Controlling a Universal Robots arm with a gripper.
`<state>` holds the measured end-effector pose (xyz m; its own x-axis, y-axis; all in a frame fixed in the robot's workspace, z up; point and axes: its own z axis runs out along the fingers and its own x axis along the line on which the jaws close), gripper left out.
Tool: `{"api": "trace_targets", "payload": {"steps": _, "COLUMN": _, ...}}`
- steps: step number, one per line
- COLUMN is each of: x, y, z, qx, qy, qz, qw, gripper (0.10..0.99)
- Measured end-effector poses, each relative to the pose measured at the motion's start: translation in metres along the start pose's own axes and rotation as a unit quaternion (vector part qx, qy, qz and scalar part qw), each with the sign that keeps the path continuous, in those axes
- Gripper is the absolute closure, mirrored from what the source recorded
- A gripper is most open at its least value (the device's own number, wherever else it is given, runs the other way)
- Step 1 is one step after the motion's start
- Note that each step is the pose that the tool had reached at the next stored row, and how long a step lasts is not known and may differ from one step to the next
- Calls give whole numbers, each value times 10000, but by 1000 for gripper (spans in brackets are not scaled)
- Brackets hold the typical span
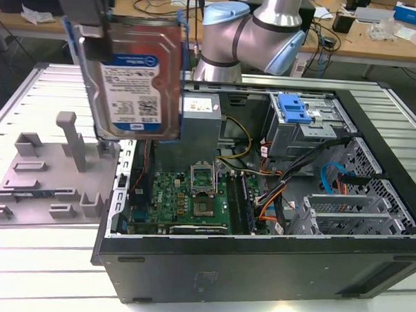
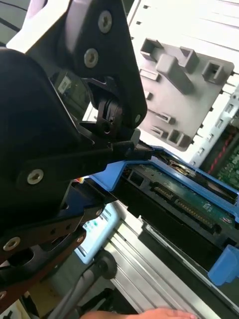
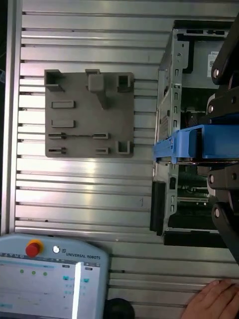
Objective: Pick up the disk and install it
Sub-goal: 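Pick up the disk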
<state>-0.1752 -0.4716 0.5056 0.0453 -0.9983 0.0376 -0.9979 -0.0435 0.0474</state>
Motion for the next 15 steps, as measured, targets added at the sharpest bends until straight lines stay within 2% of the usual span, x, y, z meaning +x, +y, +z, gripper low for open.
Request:
{"api": "trace_targets", "payload": {"steps": 8, "x": 171, "y": -387, "z": 2, "qx": 0, "qy": -1, "qz": -1, "qw": 10000, "gripper": 718}}
{"api": "trace_targets", "payload": {"steps": 15, "x": 342, "y": -775, "z": 2, "qx": 0, "qy": -1, "qz": -2, "qw": 10000, "gripper": 718}}
